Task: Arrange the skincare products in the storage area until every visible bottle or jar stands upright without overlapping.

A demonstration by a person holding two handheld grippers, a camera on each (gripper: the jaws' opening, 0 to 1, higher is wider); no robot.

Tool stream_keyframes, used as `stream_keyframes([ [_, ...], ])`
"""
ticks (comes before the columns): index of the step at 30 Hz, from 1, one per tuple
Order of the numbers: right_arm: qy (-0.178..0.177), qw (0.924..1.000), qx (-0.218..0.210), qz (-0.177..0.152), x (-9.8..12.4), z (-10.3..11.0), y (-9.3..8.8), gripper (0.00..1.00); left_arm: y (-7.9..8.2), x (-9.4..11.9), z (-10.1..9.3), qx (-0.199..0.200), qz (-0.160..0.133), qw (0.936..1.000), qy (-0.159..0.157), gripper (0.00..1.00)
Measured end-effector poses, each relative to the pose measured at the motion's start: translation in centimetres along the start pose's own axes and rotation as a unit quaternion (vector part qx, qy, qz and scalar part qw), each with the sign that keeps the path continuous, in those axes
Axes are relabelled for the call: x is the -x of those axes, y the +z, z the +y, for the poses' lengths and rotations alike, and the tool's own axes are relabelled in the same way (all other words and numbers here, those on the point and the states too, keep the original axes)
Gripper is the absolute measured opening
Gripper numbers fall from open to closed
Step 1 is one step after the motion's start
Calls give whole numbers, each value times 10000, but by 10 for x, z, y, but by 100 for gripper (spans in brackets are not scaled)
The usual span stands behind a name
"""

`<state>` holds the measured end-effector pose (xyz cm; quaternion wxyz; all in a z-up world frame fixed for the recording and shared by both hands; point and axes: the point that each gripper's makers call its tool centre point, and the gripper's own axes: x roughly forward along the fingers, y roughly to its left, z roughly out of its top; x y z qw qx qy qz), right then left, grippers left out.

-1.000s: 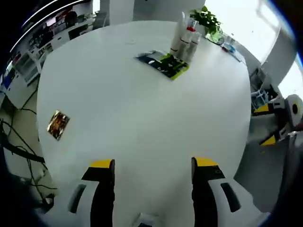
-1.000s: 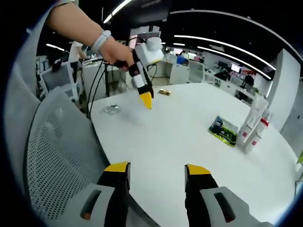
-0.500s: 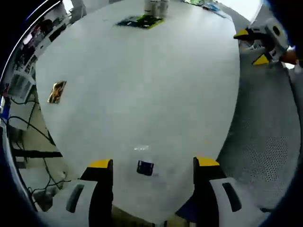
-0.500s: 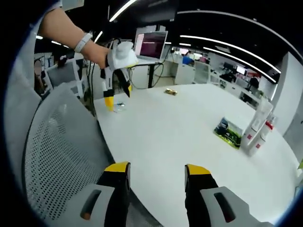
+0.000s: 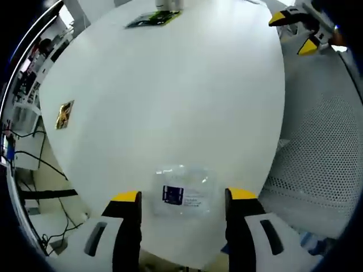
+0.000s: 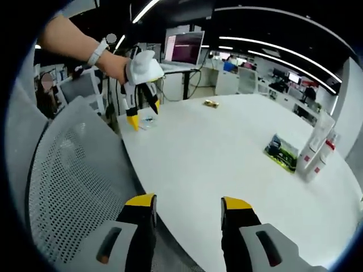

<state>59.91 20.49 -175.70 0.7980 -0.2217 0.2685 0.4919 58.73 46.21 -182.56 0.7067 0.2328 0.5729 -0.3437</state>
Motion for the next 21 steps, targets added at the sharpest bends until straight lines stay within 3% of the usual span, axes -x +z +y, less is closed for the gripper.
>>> stream_keyframes([
  [1, 1, 10000, 3, 1, 0, 0, 0, 41, 3, 2, 11, -161, -67, 9993, 339, 46],
  [6, 125, 9999, -81, 74, -1, 4, -3, 41, 3, 3, 3, 117, 50, 9992, 383, 37],
  [9, 218, 9996, -85, 139, -3, 7, -5, 40, 1, 5, -2, 870, 200, 9946, 528, 37],
  [12, 249, 9995, -83, 174, -3, 8, -6, 37, 4, 5, -4, 1067, 63, 9920, 670, 36],
  [14, 268, 9994, -115, 192, -3, 8, -7, 37, 10, 5, -2, 1501, -176, 9844, 897, 36],
  [18, 367, 9988, -182, 279, -5, 11, -11, 37, 17, 5, -3, 1936, -551, 9728, 1149, 36],
  [21, 391, 9985, -207, 317, -5, 12, -12, 37, 19, 5, -7, 2067, -670, 9689, 1184, 36],
])
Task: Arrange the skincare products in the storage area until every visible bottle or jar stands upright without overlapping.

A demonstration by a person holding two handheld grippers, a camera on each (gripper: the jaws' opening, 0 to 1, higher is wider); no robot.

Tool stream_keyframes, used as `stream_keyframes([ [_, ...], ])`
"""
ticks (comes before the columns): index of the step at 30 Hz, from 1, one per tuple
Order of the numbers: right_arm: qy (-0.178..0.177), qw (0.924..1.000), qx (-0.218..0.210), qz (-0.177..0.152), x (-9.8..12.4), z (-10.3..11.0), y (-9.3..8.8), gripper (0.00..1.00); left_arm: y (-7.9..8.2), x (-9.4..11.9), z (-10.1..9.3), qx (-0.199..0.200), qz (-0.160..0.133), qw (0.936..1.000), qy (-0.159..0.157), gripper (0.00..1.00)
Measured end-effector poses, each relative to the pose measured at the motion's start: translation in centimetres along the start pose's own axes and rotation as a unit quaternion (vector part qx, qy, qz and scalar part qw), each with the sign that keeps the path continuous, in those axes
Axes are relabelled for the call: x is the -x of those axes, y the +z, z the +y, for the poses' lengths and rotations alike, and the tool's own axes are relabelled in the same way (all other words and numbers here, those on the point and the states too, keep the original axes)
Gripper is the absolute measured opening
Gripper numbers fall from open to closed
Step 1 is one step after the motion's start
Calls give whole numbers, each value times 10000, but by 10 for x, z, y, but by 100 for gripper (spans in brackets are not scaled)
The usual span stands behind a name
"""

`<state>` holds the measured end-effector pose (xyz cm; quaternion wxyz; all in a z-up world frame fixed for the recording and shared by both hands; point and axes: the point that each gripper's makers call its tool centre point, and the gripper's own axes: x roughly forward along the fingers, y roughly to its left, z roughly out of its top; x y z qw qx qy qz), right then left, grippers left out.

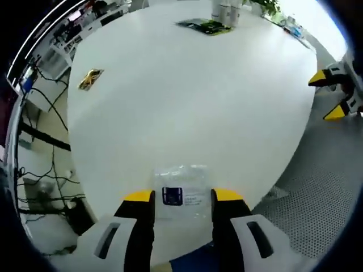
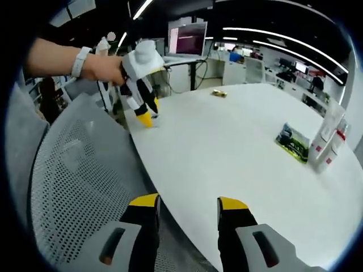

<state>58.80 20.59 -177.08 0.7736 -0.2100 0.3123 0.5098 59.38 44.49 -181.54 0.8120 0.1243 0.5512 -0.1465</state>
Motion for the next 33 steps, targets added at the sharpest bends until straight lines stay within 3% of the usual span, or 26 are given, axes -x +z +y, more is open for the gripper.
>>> stream_keyframes([
  [6, 51, 9999, -70, 80, -1, 1, -3, 37, 16, 7, -4, 335, -471, 9983, 83, 36],
  [9, 54, 9999, -126, 22, 0, 0, -1, 37, 33, 19, -14, 723, -973, 9926, -40, 36],
  [13, -38, 9998, -201, -50, 1, -5, 1, 38, 54, 38, -29, 1184, -1737, 9773, -266, 36],
  [14, -70, 9997, -228, -81, 2, -7, 2, 38, 59, 45, -36, 1355, -1960, 9705, -374, 36],
  [18, -161, 9994, -235, -189, 4, -10, 6, 39, 64, 59, -53, 1376, -2300, 9620, -515, 36],
  [20, -190, 9991, -237, -282, 7, -11, 9, 39, 71, 65, -65, 1439, -2496, 9549, -721, 36],
  [22, -200, 9988, -284, -355, 9, -12, 12, 40, 75, 71, -75, 1384, -2657, 9507, -798, 36],
  [24, -189, 9982, -369, -422, 11, -13, 15, 40, 77, 75, -87, 1205, -2719, 9509, -858, 36],
  [29, 82, 9952, -707, -669, 16, -9, 26, 39, 77, 73, -110, 836, -2756, 9536, -882, 36],
  [30, 133, 9942, -818, -689, 16, -8, 28, 39, 77, 73, -114, 524, -2772, 9558, -835, 36],
  [32, 291, 9904, -1080, -815, 19, -5, 36, 37, 80, 73, -117, 437, -2868, 9537, -791, 36],
  [33, 461, 9842, -1443, -916, 20, -1, 43, 37, 81, 73, -119, 434, -2870, 9535, -813, 36],
])
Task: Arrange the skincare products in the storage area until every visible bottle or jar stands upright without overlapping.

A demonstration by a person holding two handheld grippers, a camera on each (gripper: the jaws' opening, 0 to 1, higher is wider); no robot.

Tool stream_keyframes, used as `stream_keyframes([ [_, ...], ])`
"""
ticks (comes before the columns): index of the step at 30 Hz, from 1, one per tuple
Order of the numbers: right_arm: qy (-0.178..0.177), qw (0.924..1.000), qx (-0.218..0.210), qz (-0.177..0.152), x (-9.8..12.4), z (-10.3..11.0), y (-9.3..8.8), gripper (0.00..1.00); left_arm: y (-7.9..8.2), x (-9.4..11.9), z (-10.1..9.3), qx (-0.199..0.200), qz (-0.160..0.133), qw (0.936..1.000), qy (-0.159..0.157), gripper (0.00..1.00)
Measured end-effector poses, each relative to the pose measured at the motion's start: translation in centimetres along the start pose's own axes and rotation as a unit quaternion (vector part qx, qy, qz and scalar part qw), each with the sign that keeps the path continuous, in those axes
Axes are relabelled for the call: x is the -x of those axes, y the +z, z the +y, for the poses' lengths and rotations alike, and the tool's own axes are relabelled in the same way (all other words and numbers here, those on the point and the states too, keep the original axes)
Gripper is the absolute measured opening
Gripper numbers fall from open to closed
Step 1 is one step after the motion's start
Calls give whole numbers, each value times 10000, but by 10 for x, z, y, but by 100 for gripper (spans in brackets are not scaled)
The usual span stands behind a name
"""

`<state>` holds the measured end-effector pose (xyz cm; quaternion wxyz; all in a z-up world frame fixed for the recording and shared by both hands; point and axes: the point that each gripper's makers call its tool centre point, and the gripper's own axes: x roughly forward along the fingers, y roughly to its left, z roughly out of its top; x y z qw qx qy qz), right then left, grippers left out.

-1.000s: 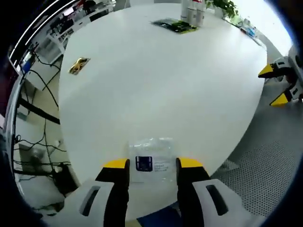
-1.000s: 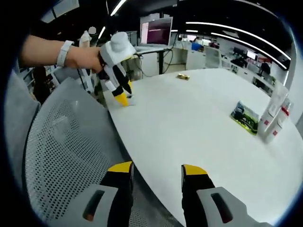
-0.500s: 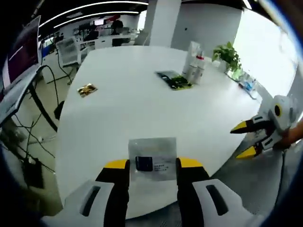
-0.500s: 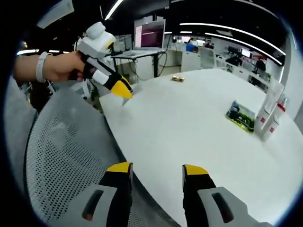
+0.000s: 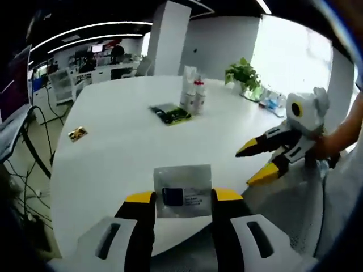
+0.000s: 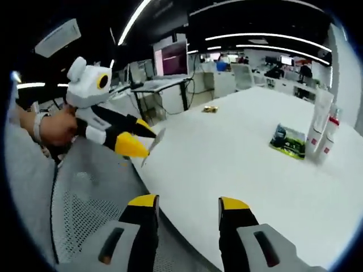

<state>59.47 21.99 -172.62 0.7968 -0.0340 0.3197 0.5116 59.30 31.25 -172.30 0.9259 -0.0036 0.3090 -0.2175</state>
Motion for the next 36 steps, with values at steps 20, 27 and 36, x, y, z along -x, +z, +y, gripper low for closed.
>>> stream_keyframes([
  [20, 923, 9655, -2432, -123, -31, 27, 20, 15, 3, -8, -25, -571, -238, 9972, -416, 36],
  [27, 902, 9687, -2310, -49, -33, 31, 16, 1, 3, -7, -29, -598, -246, 9965, -527, 36],
  [36, 892, 9701, -2258, -84, -32, 32, 16, 0, 1, -7, -32, -645, -203, 9959, -596, 37],
])
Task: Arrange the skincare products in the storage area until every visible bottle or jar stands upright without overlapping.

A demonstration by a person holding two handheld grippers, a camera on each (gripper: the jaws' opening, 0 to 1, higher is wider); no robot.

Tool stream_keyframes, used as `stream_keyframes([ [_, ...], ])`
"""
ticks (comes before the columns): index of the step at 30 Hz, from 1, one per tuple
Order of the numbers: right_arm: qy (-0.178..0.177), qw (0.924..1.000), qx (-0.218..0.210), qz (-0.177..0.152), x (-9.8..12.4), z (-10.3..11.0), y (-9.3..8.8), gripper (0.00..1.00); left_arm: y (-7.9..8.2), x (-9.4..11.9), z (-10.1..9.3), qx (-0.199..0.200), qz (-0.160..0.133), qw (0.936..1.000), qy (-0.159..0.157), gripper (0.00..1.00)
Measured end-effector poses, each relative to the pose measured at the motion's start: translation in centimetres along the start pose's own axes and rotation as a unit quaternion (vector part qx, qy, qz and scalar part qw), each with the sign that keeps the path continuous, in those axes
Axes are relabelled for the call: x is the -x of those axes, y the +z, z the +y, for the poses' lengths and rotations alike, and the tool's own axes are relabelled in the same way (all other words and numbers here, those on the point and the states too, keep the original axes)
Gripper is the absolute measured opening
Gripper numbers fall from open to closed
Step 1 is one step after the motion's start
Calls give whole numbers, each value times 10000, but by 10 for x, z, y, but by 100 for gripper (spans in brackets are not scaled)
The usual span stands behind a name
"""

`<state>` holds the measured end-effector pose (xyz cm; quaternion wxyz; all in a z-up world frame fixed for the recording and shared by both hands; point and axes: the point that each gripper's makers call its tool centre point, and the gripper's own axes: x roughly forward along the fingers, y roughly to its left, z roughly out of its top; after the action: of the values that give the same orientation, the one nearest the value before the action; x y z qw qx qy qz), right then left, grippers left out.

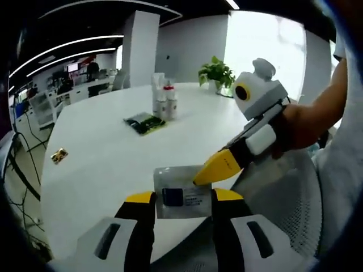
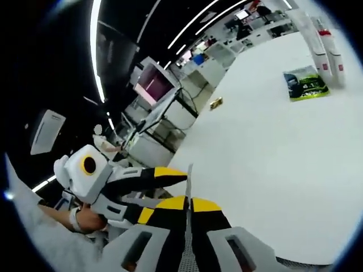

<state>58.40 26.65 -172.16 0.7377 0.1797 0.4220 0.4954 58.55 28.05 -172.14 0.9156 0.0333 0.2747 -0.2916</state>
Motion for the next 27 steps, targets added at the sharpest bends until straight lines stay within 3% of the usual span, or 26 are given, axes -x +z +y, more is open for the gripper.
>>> stream_keyframes([
  [7, 72, 10000, 40, -45, 8, 1, 5, 0, 5, 3, -3, 24, -101, 9998, -160, 38],
  [9, 96, 9999, 58, -102, 12, -1, 9, 0, 11, 6, -3, 95, -255, 9994, -218, 42],
  [13, 269, 9995, 47, -161, 23, -3, 17, 0, 23, 8, -11, 591, -526, 9950, -617, 60],
  [15, 517, 9985, 86, -137, 29, 2, 20, 0, 26, 11, -15, 804, -583, 9916, -828, 58],
  [17, 686, 9975, 129, -98, 33, 6, 22, 0, 26, 13, -19, 1052, -550, 9870, -1080, 52],
  [18, 944, 9951, 308, -23, 38, 14, 23, 0, 27, 15, -22, 1156, -546, 9842, -1229, 49],
  [21, 1353, 9892, 551, 138, 47, 27, 22, 0, 32, 18, -22, 1293, -667, 9803, -1333, 51],
  [24, 1686, 9828, 707, 278, 55, 38, 20, 0, 37, 22, -33, 1752, -704, 9657, -1785, 50],
  [27, 1890, 9790, 691, 320, 59, 46, 21, 0, 34, 27, -43, 1938, -481, 9547, -2208, 36],
])
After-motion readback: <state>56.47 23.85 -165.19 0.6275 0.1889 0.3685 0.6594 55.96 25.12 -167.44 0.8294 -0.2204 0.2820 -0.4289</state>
